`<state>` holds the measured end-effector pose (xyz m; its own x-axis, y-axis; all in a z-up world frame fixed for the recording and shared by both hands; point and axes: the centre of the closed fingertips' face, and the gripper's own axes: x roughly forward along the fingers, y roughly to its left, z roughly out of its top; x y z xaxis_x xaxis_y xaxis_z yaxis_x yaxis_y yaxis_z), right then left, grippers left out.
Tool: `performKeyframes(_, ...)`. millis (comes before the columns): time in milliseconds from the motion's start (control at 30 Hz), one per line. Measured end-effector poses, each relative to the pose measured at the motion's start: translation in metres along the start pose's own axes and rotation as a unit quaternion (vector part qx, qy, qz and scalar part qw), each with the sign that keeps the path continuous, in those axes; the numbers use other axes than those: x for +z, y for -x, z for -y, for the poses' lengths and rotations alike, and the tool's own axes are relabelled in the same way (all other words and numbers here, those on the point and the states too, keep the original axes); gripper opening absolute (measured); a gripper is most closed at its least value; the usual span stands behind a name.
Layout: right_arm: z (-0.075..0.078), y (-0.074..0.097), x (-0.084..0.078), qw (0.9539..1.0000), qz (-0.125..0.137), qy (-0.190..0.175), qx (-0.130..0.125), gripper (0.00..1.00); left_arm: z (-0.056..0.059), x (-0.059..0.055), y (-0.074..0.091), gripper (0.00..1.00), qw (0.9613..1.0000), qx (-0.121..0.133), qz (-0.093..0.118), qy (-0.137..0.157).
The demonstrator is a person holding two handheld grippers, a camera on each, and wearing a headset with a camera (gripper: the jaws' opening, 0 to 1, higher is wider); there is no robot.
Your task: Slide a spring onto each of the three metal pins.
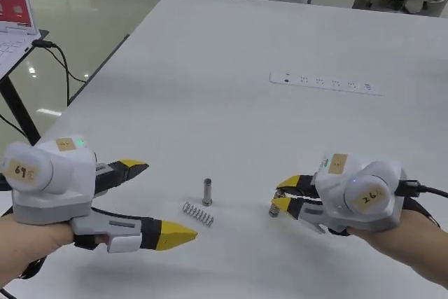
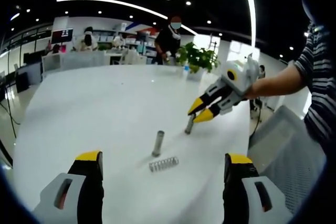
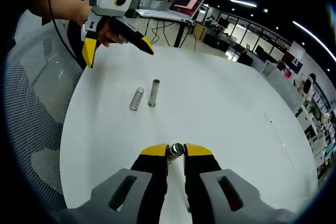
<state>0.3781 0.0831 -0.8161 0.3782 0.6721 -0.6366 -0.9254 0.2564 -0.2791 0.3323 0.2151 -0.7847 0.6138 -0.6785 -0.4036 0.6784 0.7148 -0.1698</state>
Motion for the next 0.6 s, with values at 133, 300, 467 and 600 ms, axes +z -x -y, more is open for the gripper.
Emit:
performKeyframes(133, -0.002, -0.001, 0.0, 1.0, 0.003, 0.001, 0.003, 0.09, 0.0, -0.001, 0.0, 0.93, 1.0, 0.001, -0.001, 0.003)
performKeyframes(300, -0.003, -0.002, -0.001, 1.0, 0.0, 0.003, 0.001, 0.11, 0.001, 0.001, -0.002, 0.93, 1.0, -0.001, 0.0, 0.005)
performKeyframes(467, 0.001, 0.0, -0.001, 0.9999, 0.005, -0.008, -0.009, 0.2, 0.001, 0.004, -0.003, 0.93, 1.0, -0.002, 0.001, 0.004)
performKeyframes(600, 0.009, 0.013, 0.007, 0.9982, 0.032, -0.047, -0.019, 0.2, 0.0, 0.005, -0.002, 0.93, 1.0, 0.0, 0.003, 0.005)
